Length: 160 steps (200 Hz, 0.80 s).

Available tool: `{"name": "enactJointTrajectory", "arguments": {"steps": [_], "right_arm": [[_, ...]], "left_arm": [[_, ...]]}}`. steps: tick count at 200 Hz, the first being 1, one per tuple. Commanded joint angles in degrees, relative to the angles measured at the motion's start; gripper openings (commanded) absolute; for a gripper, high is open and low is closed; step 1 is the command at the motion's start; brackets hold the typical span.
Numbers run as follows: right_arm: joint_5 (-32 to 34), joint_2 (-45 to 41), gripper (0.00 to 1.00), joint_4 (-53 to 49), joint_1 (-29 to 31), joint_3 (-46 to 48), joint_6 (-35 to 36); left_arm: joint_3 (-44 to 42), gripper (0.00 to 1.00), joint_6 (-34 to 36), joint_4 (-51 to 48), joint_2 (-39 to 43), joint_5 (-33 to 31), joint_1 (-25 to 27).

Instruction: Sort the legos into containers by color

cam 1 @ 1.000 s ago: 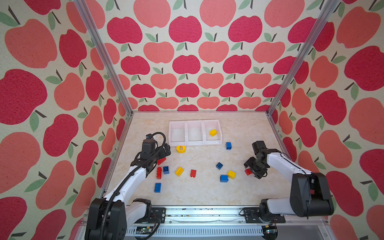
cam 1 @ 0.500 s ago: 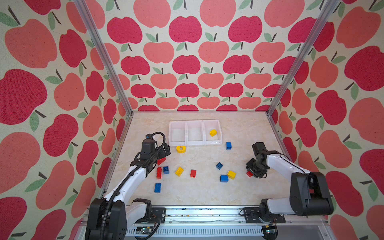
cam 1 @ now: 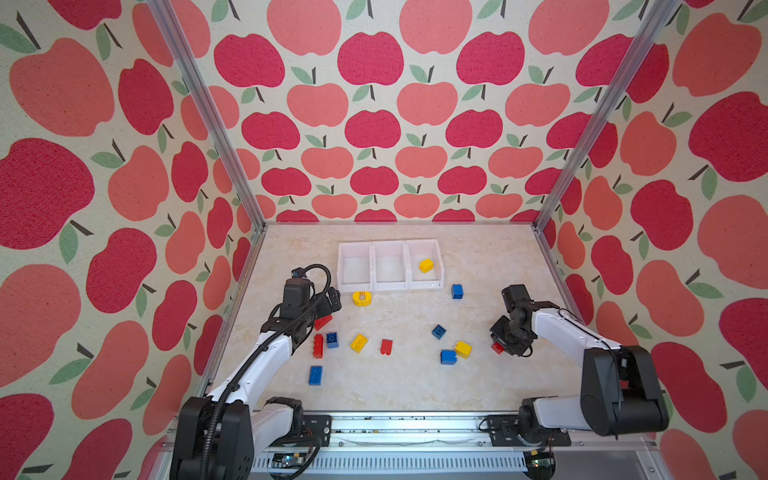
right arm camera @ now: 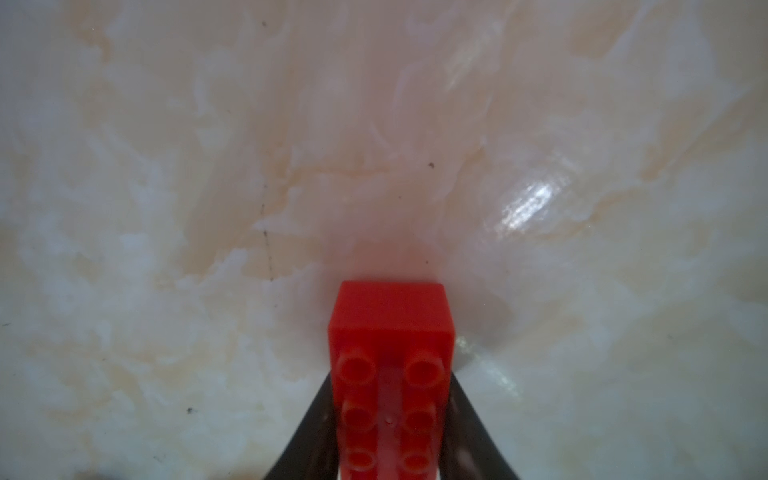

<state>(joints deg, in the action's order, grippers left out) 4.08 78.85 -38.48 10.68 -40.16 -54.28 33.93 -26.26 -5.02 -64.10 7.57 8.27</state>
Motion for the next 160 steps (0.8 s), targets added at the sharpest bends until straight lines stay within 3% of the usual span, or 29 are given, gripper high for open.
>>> {"name": "enactJointTrajectory", "arguments": {"steps": [1, 94, 160], "right_arm": [[2.44, -1.50, 0.21, -2.67, 1.56, -2.99, 1.45], [8.15, -4.42, 0.20, -8.46, 11.27, -14.72, 6.91], [8.60, 5.56, 0.20, -5.52, 22.35, -29.59, 16.14]], "left_arm": [[0.29, 0.99, -0.28, -1.84, 1.23, 0.57, -0.31], [-0.67, 0.99, -0.72, -2.26, 3.59, 0.50, -0.30], [-2.09, 0.99, -1.28, -2.54, 5.44, 0.33, -0.40]]}}
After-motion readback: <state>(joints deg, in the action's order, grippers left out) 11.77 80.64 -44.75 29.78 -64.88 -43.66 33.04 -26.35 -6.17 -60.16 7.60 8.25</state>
